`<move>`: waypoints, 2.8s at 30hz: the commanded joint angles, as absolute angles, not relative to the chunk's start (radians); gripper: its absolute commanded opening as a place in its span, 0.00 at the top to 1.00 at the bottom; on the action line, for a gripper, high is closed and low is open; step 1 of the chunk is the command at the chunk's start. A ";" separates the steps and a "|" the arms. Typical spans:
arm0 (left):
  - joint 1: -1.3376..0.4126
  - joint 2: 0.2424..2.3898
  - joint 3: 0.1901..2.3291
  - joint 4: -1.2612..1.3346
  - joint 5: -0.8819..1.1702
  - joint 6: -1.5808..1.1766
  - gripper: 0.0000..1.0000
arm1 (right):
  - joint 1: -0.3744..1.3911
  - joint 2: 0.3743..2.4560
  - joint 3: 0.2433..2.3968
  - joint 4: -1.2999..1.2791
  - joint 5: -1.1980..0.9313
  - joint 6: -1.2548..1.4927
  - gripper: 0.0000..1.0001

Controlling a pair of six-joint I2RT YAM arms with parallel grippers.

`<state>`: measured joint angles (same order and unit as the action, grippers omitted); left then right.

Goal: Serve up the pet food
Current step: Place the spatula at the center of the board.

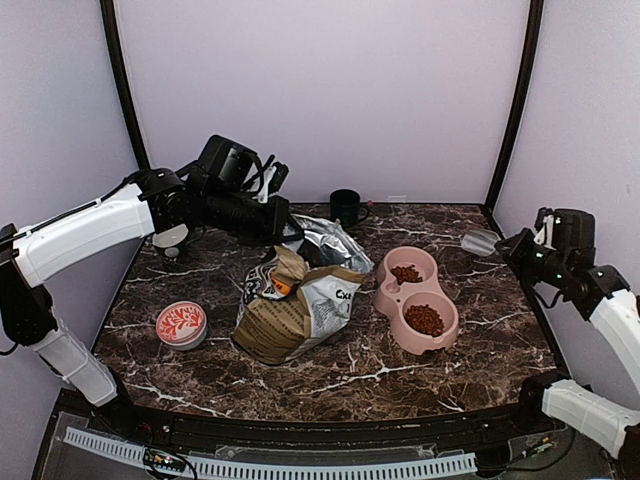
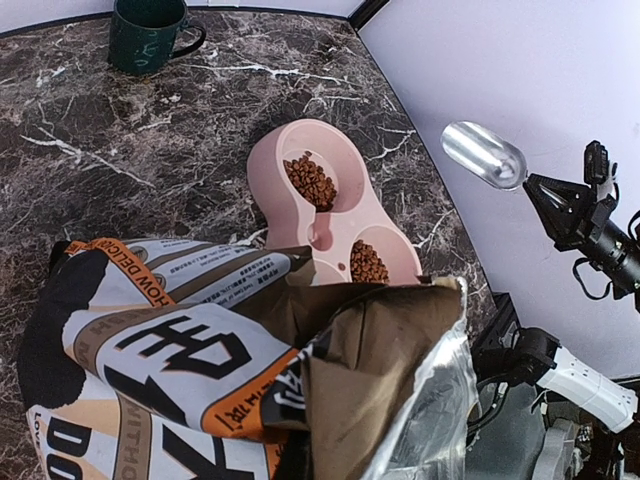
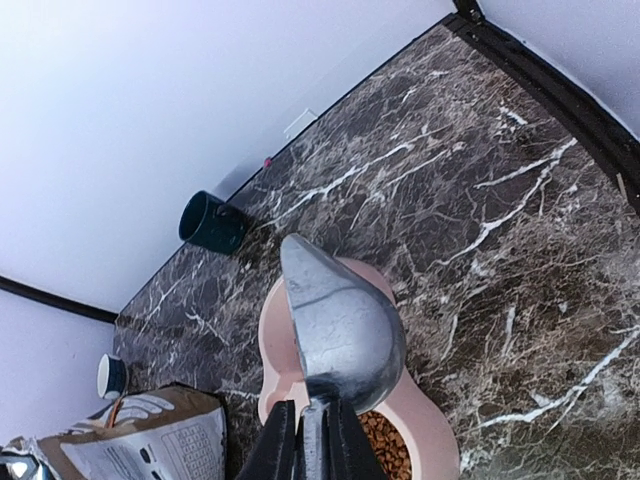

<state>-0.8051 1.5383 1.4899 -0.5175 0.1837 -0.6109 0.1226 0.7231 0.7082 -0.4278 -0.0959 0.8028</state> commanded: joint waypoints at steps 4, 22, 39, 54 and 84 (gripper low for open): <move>-0.793 1.510 1.489 -0.626 0.135 -0.584 1.00 | 0.003 0.738 0.602 -0.199 -0.127 0.879 1.00; -0.788 1.478 1.477 -0.655 0.111 -0.572 1.00 | -0.165 1.061 0.401 0.292 -0.416 0.945 1.00; -0.787 1.481 1.493 -0.688 0.093 -0.568 1.00 | -0.186 1.266 0.290 0.445 -0.519 0.920 1.00; -0.787 1.497 1.502 -0.685 0.102 -0.566 1.00 | -0.186 1.233 0.223 0.361 -0.543 0.861 0.81; -0.787 1.493 1.499 -0.667 0.113 -0.573 1.00 | -0.088 1.043 0.374 -0.235 -0.418 0.643 0.15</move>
